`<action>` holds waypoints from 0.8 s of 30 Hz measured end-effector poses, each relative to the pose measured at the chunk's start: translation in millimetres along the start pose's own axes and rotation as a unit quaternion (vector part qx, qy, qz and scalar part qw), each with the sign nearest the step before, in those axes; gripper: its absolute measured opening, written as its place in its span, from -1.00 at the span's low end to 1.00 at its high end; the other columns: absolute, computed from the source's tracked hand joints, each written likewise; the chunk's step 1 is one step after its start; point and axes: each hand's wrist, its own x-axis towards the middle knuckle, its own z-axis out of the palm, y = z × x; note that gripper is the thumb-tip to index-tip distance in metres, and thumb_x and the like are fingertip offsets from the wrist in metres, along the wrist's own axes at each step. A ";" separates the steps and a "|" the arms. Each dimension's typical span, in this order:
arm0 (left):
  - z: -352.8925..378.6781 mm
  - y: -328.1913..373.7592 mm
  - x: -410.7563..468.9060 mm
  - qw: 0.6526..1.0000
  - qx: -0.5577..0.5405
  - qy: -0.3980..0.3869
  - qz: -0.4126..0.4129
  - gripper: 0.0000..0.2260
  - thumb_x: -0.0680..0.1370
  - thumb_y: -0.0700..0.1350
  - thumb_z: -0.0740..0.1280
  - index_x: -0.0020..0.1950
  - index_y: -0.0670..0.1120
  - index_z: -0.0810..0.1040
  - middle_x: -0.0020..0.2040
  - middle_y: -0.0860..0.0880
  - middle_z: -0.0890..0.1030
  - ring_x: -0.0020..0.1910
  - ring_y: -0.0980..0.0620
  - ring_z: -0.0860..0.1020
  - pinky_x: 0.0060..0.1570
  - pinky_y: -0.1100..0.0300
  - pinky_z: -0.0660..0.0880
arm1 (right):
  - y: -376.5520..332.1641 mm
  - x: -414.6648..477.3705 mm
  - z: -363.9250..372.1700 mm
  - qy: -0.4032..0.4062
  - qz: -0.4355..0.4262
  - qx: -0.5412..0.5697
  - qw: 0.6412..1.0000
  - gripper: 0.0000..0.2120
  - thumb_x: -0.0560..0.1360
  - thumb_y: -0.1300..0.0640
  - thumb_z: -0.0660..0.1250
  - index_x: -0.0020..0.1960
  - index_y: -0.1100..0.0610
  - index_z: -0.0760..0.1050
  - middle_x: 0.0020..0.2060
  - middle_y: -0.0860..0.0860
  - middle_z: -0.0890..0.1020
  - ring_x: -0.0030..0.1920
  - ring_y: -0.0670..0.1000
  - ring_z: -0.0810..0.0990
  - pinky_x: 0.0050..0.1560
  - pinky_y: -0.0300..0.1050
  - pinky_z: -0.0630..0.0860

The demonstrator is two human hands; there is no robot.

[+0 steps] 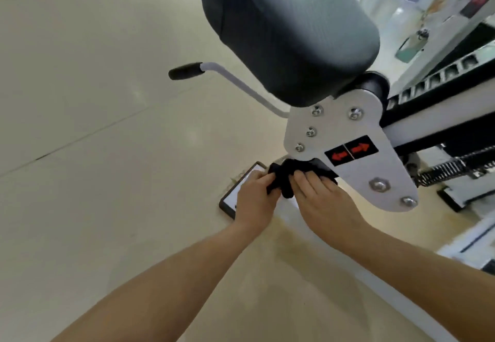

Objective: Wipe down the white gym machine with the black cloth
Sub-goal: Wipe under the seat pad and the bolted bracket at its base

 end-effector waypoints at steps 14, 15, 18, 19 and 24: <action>14.8 -74.6 10.7 0.964 -0.065 -0.205 -0.156 -0.73 0.50 -0.29 0.18 0.14 -0.10 0.50 0.15 -0.14 0.45 0.12 -0.09 0.48 0.07 0.18 0.44 | -108.4 29.9 51.5 -0.212 0.187 0.148 0.948 -0.45 0.29 0.12 0.38 0.26 0.25 0.53 0.13 0.16 0.54 0.07 0.17 0.50 0.12 0.06 0.47; 15.0 -63.7 7.5 0.966 -0.087 -0.201 -0.138 -0.71 0.50 -0.30 0.17 0.17 -0.09 0.50 0.15 -0.08 0.42 0.08 -0.02 0.47 0.06 0.21 0.42 | -107.0 24.6 47.7 -0.203 0.220 0.162 0.940 -0.47 0.33 0.15 0.35 0.28 0.26 0.51 0.14 0.17 0.53 0.11 0.18 0.51 0.17 0.07 0.47; 19.3 -35.6 -9.2 0.973 -0.126 -0.187 -0.055 -0.70 0.53 -0.25 0.21 0.26 -0.10 0.48 0.21 -0.02 0.35 0.10 0.02 0.43 0.18 0.25 0.39 | -101.7 -3.5 37.1 -0.213 0.313 0.172 0.910 -0.50 0.46 0.15 0.13 0.38 0.24 0.42 0.24 0.19 0.48 0.29 0.18 0.44 0.36 0.06 0.37; 21.6 -31.9 -15.1 0.974 -0.120 -0.191 -0.030 -0.69 0.53 -0.25 0.23 0.26 -0.11 0.47 0.23 -0.04 0.34 0.12 0.00 0.43 0.20 0.25 0.39 | -101.5 -14.1 34.7 -0.227 0.334 0.173 0.898 -0.48 0.49 0.14 0.06 0.41 0.23 0.39 0.29 0.19 0.46 0.35 0.18 0.39 0.40 0.04 0.33; 33.8 -33.2 -19.7 0.952 -0.004 -0.291 0.094 -0.58 0.49 -0.25 0.28 0.36 -0.15 0.38 0.31 -0.14 0.31 0.19 -0.13 0.43 0.17 0.07 0.48 | -97.2 -35.2 47.4 -0.249 0.429 0.288 0.819 -0.43 0.43 0.20 0.21 0.43 0.29 0.32 0.29 0.25 0.43 0.35 0.24 0.32 0.30 0.09 0.41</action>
